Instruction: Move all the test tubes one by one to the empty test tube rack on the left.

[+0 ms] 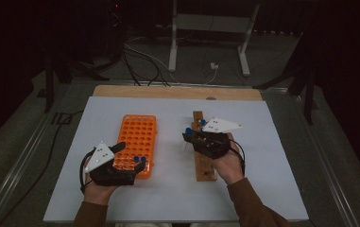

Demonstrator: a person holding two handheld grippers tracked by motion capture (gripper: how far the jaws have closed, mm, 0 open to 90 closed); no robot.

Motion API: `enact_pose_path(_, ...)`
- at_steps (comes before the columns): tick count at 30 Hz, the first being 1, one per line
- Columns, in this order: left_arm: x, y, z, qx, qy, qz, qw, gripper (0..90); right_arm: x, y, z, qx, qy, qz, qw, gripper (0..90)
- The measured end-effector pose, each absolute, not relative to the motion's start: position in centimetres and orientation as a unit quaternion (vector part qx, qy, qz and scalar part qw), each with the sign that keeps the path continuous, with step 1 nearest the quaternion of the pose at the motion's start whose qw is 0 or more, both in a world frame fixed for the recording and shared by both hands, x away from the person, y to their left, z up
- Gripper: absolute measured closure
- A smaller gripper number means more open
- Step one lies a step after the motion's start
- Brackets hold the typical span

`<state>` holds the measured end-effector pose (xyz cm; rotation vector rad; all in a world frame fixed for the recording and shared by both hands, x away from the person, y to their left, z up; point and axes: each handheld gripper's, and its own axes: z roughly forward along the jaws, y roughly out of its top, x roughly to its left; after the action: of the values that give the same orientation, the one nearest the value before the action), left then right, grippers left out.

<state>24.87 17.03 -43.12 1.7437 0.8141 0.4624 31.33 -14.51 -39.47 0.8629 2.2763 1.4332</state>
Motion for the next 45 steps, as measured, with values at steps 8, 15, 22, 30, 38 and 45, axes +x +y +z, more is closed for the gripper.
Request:
enact_pose_path(8, 25.3, 13.5, -42.0, 0.754, 0.314, 0.195, 0.543, 8.3, 30.6, -13.2, -38.9, 0.28, 0.803, 0.506, 0.142, 77.0)
enact_pose_path(15, 25.8, 11.2, -41.8, 0.767, 0.298, 0.192, 0.535, 22.2, 30.2, -12.8, -38.7, 0.272, 0.802, 0.516, 0.127, 77.0)
enact_pose_path(22, 26.8, 9.7, -42.2, 0.778, 0.299, 0.177, 0.524, 44.9, 29.8, -12.4, -38.4, 0.264, 0.802, 0.524, 0.114, 76.9)
enact_pose_path(30, 27.5, 9.1, -42.6, 0.785, 0.293, 0.154, 0.525, 68.2, 29.7, -12.0, -38.5, 0.257, 0.807, 0.521, 0.109, 76.9)
enact_pose_path(38, 27.6, 9.3, -42.5, 0.781, 0.289, 0.151, 0.533, 74.7, 29.7, -11.8, -38.8, 0.256, 0.809, 0.518, 0.106, 76.9)
enact_pose_path(45, 27.4, 9.3, -42.5, 0.782, 0.281, 0.152, 0.535, 77.3, 29.7, -11.7, -38.8, 0.256, 0.809, 0.519, 0.102, 77.0)
